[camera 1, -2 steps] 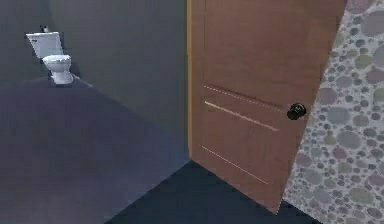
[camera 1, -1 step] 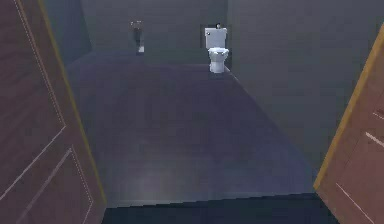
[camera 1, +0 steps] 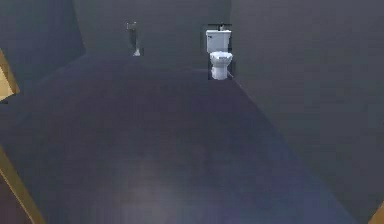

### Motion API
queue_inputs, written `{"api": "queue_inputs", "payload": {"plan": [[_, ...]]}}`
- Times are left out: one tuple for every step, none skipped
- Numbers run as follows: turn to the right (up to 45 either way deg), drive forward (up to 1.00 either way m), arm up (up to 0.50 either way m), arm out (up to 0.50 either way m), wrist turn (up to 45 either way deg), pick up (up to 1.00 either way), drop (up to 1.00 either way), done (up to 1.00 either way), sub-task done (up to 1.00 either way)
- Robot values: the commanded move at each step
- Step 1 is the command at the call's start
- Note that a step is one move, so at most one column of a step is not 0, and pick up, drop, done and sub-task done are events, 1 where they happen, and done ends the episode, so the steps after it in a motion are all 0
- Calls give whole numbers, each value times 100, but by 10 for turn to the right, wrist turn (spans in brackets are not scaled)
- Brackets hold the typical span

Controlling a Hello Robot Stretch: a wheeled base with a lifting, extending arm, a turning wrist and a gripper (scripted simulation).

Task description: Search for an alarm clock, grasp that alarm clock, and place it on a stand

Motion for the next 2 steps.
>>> {"api": "queue_inputs", "payload": {"plan": [[-30, 0, 0, 0, 0, 0, 0, 0, 0], [0, 90, 0, 0, 0, 0, 0, 0, 0]]}}
